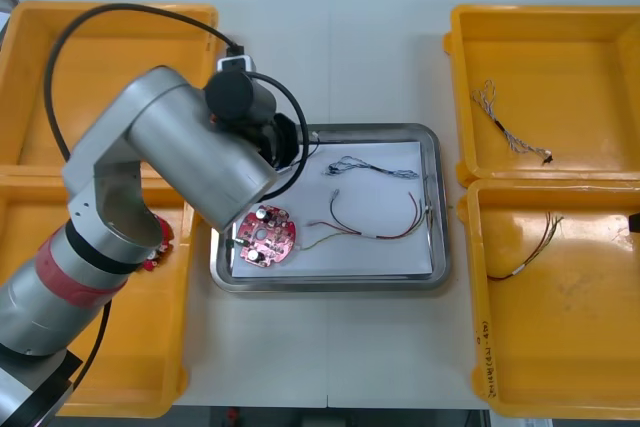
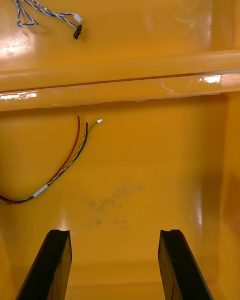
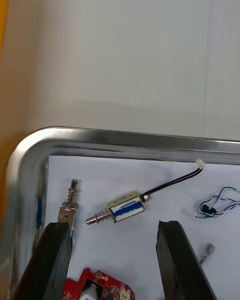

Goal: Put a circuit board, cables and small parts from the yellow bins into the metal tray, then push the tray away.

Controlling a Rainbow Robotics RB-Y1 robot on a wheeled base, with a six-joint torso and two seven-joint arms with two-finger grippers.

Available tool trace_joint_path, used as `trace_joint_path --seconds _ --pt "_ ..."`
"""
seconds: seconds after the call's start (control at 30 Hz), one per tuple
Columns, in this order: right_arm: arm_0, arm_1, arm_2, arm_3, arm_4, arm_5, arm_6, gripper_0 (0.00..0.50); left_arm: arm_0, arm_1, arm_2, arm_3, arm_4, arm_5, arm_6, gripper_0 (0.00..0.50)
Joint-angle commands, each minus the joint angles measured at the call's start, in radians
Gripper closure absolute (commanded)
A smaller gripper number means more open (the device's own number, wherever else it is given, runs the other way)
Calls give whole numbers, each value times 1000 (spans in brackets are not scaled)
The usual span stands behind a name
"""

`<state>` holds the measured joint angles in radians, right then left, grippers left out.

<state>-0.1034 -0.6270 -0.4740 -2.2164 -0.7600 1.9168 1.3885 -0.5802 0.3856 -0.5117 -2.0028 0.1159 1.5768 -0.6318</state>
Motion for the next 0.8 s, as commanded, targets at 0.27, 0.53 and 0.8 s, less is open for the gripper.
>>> trace_joint_path --seconds 0.27,0.53,0.8 --pt "16 -14 5 -36 1 3 -40 0 11 137 279 -214 262 232 -203 0" --pt "16 -69 20 -74 -18 3 -46 0 13 263 456 -244 489 343 -309 0" --pt "-18 -140 101 -149 -107 3 -52 0 80 320 618 -249 622 343 -405 0"
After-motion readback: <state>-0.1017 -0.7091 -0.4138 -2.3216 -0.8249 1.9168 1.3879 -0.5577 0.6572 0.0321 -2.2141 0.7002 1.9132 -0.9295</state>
